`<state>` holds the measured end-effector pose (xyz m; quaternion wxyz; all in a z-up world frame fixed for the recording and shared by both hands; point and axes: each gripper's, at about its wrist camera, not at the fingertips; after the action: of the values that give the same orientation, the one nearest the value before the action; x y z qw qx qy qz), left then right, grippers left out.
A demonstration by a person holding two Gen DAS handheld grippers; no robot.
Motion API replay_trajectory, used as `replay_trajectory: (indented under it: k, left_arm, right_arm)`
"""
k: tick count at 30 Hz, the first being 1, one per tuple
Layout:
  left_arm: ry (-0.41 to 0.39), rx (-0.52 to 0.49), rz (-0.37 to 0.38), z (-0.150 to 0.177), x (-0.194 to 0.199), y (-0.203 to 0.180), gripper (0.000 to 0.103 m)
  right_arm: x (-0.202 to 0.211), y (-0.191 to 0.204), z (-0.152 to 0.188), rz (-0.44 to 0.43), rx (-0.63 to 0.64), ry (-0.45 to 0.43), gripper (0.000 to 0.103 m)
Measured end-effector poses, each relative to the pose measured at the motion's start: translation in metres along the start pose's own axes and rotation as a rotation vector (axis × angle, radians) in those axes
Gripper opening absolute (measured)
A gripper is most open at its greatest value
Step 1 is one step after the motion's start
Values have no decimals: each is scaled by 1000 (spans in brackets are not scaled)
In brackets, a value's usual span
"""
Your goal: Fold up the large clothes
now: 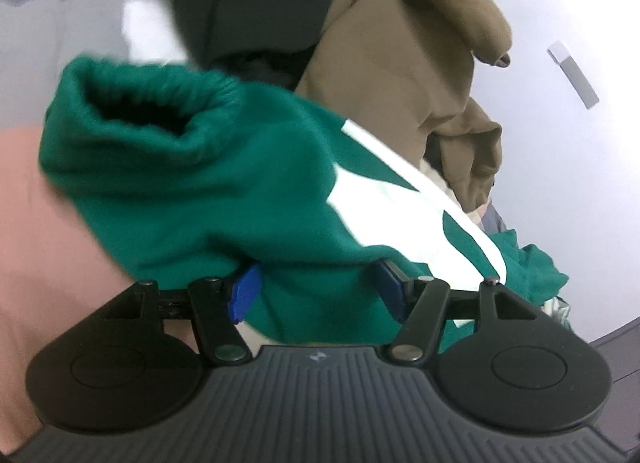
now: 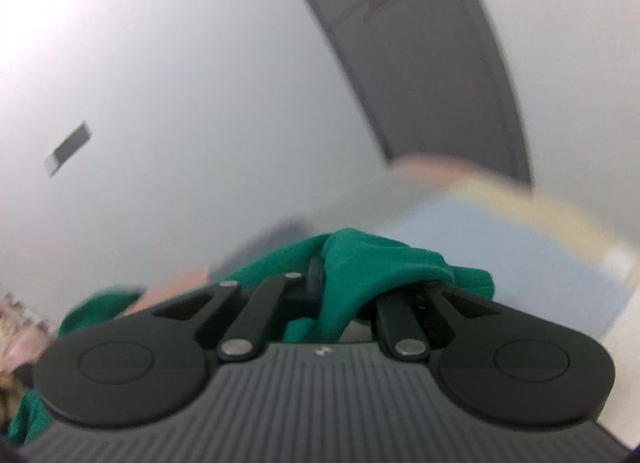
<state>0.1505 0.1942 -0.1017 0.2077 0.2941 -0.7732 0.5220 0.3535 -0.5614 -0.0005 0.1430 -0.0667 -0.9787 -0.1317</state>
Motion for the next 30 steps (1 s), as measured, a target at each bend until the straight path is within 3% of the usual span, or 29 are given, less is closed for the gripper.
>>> replay_trajectory:
  k: [3,7,11,14,18,22,25,26,27,30]
  left_arm:
    - [-34,-61,-30,-9,-8,-15,68]
    - [-102,-147,-77,-25,-25,-32,68]
    - [-128,-225,-110,-34,-45,-36,70]
    - [-153,-282,-124,-36,-59,-40,70]
    - [-158,-289,-125,-40,-64,-40,71]
    - [-155,-272,-142,-38,-57,-44,70]
    - [-93,-229,-130,-34,-47,-48,73]
    - [-76,-220,-119,-32,-41,-48,74]
    - [-63,-216,-112,-30,-35,-49,74]
    - [-10,-192,-69,-19,-12,-48,76]
  right_arm:
    - [-3,-24,-29,108,14,-69,6]
    - [-24,-47,-39,184,48,-46,7]
    - [-57,-52,-16,255,130,41,7]
    - [-78,-59,5,282,119,93,7]
    - [-91,-66,28,298,131,137,7]
    - [-90,-63,25,287,107,153,9]
    - [-83,-62,19,289,84,174,29]
    - [-77,-56,17,282,77,178,47]
    - [-69,-53,16,268,71,175,58]
    - [-45,-39,13,205,63,172,60]
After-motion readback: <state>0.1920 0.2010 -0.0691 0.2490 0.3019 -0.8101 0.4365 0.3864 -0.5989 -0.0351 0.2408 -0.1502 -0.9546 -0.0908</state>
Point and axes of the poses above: each gripper's, at about its wrist camera, not at the fingertips, and x roughly against the way its jaws point, y to its left, z to its underside, and after that the axes turned 13 degrees about x, right-handed
